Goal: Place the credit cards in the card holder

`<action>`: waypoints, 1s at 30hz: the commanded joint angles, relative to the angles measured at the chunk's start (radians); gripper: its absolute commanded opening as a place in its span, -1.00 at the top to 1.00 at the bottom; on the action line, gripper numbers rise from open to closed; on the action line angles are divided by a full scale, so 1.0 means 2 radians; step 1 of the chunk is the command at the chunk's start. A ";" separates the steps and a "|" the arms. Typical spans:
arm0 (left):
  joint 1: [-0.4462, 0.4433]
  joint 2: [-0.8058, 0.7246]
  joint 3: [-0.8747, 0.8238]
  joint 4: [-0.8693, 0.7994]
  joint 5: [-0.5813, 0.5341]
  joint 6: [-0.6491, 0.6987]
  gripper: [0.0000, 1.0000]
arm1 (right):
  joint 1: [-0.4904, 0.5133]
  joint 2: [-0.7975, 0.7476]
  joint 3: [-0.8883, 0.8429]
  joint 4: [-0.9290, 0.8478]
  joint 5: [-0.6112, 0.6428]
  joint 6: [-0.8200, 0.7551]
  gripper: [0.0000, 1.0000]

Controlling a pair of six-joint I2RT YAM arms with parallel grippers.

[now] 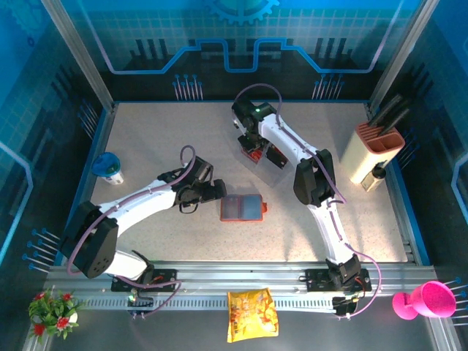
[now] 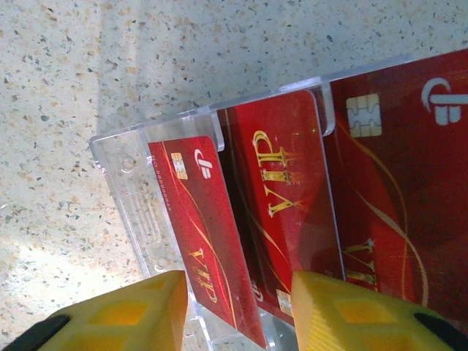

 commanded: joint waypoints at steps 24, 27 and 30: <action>-0.004 -0.008 -0.008 -0.012 -0.006 -0.009 -0.99 | 0.017 0.011 0.000 -0.005 -0.004 -0.008 0.27; -0.004 -0.006 -0.005 -0.011 -0.006 -0.008 -0.98 | 0.017 0.007 0.008 -0.006 -0.006 -0.007 0.27; -0.004 -0.003 -0.003 -0.010 -0.005 -0.007 -0.99 | 0.016 0.008 0.018 -0.009 -0.010 -0.006 0.31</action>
